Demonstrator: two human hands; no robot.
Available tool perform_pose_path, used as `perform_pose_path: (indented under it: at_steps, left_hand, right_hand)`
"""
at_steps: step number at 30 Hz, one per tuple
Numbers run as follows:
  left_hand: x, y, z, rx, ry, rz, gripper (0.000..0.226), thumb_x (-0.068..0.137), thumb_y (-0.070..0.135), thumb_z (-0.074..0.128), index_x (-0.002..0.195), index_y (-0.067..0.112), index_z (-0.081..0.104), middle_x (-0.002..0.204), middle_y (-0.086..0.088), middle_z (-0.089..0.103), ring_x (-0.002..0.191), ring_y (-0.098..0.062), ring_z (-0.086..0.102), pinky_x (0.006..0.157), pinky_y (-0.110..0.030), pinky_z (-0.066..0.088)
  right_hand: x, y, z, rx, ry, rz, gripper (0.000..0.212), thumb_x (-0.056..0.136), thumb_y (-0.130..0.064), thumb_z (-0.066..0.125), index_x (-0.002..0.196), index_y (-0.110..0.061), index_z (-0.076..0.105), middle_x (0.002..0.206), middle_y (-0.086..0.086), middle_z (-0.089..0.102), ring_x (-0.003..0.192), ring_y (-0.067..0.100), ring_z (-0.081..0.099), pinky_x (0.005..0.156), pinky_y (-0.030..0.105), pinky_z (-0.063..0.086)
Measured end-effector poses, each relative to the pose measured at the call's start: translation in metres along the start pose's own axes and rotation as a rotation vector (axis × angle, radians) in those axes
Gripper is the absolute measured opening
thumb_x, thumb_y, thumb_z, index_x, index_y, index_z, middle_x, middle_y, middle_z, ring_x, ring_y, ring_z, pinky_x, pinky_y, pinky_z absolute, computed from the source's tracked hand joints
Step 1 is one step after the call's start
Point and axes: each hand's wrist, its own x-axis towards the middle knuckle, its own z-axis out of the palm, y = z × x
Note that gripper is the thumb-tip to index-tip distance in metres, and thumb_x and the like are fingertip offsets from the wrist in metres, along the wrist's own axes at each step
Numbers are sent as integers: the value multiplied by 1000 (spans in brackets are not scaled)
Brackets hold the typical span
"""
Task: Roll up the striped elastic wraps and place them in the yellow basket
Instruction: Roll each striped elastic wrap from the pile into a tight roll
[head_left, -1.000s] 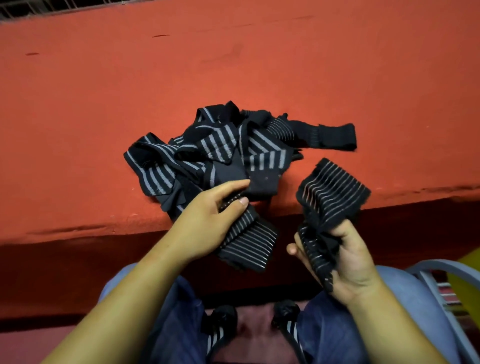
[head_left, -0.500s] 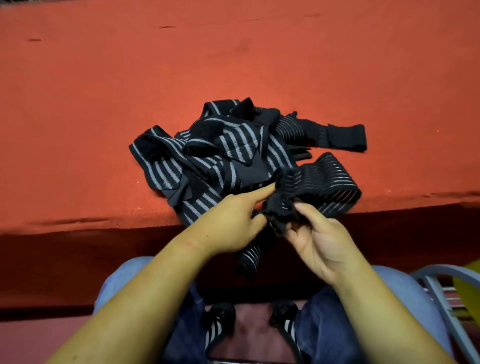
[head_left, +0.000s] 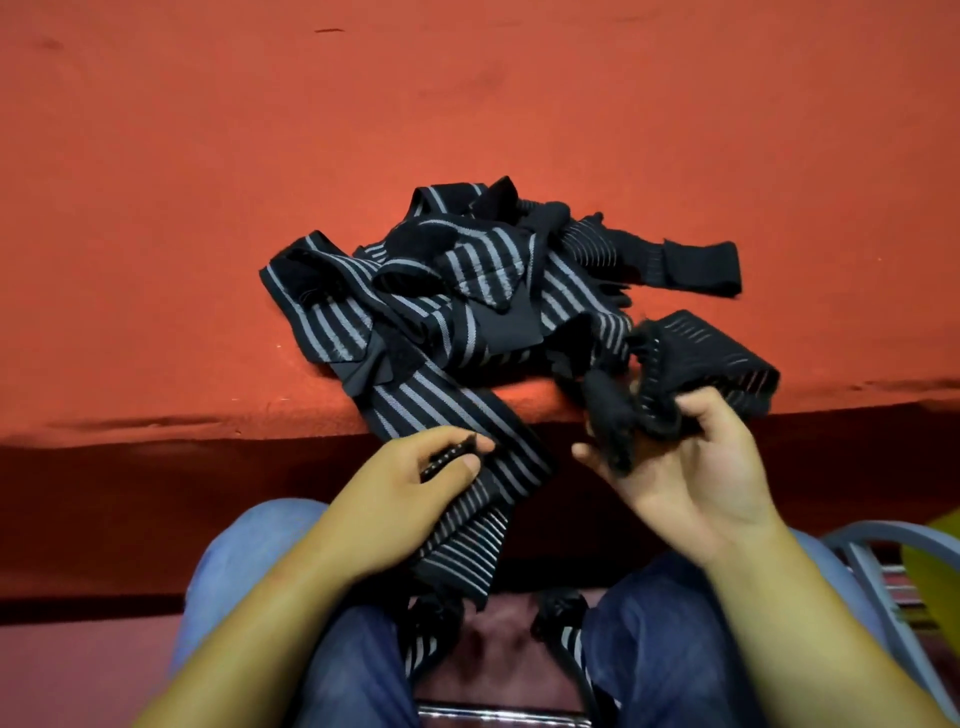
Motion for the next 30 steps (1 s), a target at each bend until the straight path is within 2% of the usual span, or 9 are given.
perform_pose_path:
  at_steps: [5, 7, 12, 16, 18, 20, 23, 26, 30]
  left_hand:
    - [-10, 0, 12, -57, 64, 115, 29, 102, 17, 64, 124, 34, 71, 122, 29, 70, 120, 10, 60, 104, -12, 42]
    - [-9, 15, 13, -14, 63, 212, 40, 101, 18, 65, 136, 37, 65, 133, 30, 65, 129, 11, 54, 108, -10, 37]
    - [20, 59, 11, 58, -123, 278, 58, 101, 15, 62, 151, 42, 49, 151, 27, 50, 134, 14, 47, 109, -4, 32]
    - [33, 55, 9, 64, -159, 157, 48, 101, 22, 61, 143, 43, 55, 142, 26, 58, 125, 2, 59, 111, -22, 43]
    - [27, 40, 7, -33, -123, 105, 30, 101, 19, 61, 125, 37, 65, 126, 21, 67, 118, 4, 61, 109, -28, 45]
    - [16, 21, 7, -124, -114, 52, 13, 101, 21, 61, 108, 30, 66, 105, 13, 71, 101, -5, 66, 100, -34, 49]
    - [-3, 3, 9, -271, -102, 21, 8, 100, 20, 64, 96, 13, 64, 83, -4, 64, 82, -8, 59, 81, -31, 47]
    - [-18, -5, 9, -378, -91, 19, 13, 98, 14, 69, 85, 15, 68, 75, 6, 64, 74, -5, 58, 70, -20, 47]
    - [-30, -12, 13, -613, -104, -31, 10, 91, 24, 68, 90, 20, 77, 87, -1, 71, 84, -11, 65, 76, -22, 52]
  right_hand:
    - [-18, 8, -2, -13, -93, 40, 16, 68, -29, 73, 70, -14, 79, 137, 17, 68, 130, 31, 64, 108, 49, 50]
    - [-21, 8, 0, -44, -94, 37, 30, 80, -31, 57, 69, -17, 80, 142, 13, 65, 135, 27, 59, 112, 45, 47]
    - [-20, 12, -4, -70, -185, 29, 22, 64, -35, 87, 72, -17, 76, 152, 19, 55, 141, 30, 54, 115, 52, 37]
    - [-23, 11, -18, 40, -325, 55, 25, 88, -30, 71, 78, -7, 68, 159, 30, 40, 150, 39, 38, 123, 58, 16]
    - [-26, 15, -26, -13, -293, 45, 27, 81, -31, 76, 94, -7, 77, 151, 31, 50, 143, 40, 49, 122, 56, 31]
    - [-28, 22, -29, -86, -188, 10, 56, 55, -34, 92, 103, -8, 81, 125, 27, 71, 114, 40, 70, 106, 51, 54]
    - [-33, 35, -28, -177, -37, -70, 72, 31, -32, 103, 96, -8, 82, 96, 19, 76, 86, 30, 76, 93, 58, 59]
    - [-32, 47, -31, -242, -23, -98, 68, 33, -34, 104, 96, -17, 83, 101, 11, 77, 93, 25, 75, 94, 58, 58]
    - [-39, 60, -29, -274, -50, -91, 69, 38, -35, 106, 99, -15, 82, 106, 15, 77, 96, 30, 75, 79, 39, 63]
